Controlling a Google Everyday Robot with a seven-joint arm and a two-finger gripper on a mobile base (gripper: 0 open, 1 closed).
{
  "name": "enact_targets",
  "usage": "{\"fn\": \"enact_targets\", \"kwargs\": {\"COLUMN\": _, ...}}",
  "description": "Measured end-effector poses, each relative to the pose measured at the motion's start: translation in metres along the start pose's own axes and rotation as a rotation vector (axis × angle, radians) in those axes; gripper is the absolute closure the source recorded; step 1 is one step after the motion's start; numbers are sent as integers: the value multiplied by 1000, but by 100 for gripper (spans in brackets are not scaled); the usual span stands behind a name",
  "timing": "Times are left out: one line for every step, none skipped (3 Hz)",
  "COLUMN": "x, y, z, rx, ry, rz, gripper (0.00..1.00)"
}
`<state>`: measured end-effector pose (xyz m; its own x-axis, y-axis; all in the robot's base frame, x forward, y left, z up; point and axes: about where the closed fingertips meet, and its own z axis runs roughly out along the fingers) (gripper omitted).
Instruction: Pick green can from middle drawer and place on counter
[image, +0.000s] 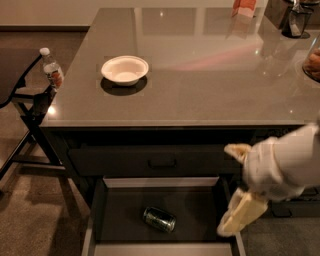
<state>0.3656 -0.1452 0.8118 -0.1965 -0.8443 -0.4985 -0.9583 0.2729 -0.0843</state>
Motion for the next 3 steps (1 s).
{"fn": "enact_targets", "kwargs": {"x": 22, "y": 42, "z": 88, "rx": -13, "ry": -5, "rz": 58, "gripper": 0}}
{"fn": "enact_targets", "kwargs": {"x": 22, "y": 42, "z": 87, "rx": -13, "ry": -5, "rz": 58, "gripper": 0}}
{"fn": "enact_targets", "kwargs": {"x": 22, "y": 41, "z": 98, "rx": -34, "ry": -33, "rz": 70, "gripper": 0}}
